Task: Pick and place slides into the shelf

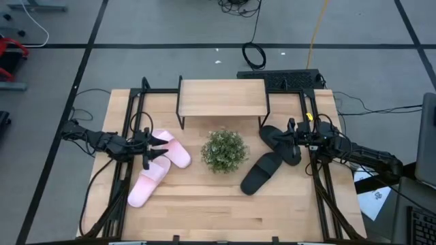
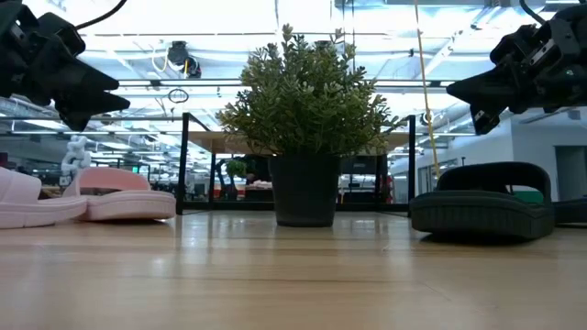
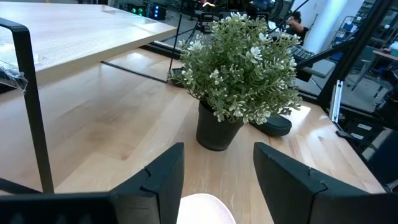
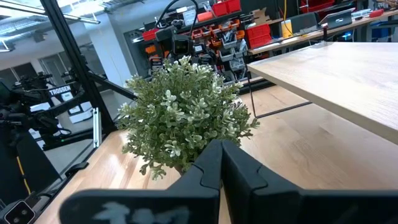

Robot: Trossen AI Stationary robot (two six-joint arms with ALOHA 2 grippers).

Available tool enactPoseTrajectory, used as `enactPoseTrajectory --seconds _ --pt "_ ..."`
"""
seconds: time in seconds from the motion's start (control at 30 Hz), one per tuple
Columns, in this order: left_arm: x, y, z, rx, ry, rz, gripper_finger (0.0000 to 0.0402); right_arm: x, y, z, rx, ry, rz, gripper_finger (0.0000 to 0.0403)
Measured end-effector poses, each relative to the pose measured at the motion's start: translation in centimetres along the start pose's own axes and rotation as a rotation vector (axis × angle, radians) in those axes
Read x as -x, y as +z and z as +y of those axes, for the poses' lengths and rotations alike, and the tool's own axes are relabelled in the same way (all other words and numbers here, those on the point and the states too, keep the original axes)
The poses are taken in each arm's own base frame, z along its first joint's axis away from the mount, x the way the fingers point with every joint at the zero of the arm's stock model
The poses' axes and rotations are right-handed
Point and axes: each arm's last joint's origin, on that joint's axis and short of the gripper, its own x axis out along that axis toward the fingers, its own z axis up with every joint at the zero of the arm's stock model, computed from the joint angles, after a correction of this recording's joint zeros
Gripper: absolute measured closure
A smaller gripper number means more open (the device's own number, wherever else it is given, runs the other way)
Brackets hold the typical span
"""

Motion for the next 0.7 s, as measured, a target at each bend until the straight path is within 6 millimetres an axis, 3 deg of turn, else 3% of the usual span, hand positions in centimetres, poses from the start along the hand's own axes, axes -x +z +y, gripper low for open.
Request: enactPoseTrajectory --seconds 0.43,0.6,0.7 --pt "0.0 0.0 0.0 0.000 0.000 0.000 0.0213 0.0 0.0 0.0 -0.007 0.004 -0.005 0.0403" --pt "0.0 0.0 0.0 0.000 0.000 0.000 0.0213 0.0 0.8 0.2 -0.182 0.032 -0.081 0.0403" --pt "0.0 0.0 0.0 0.000 0.000 0.000 0.0213 0.2 2.1 0.6 -0.272 0.068 -0.212 0.0403"
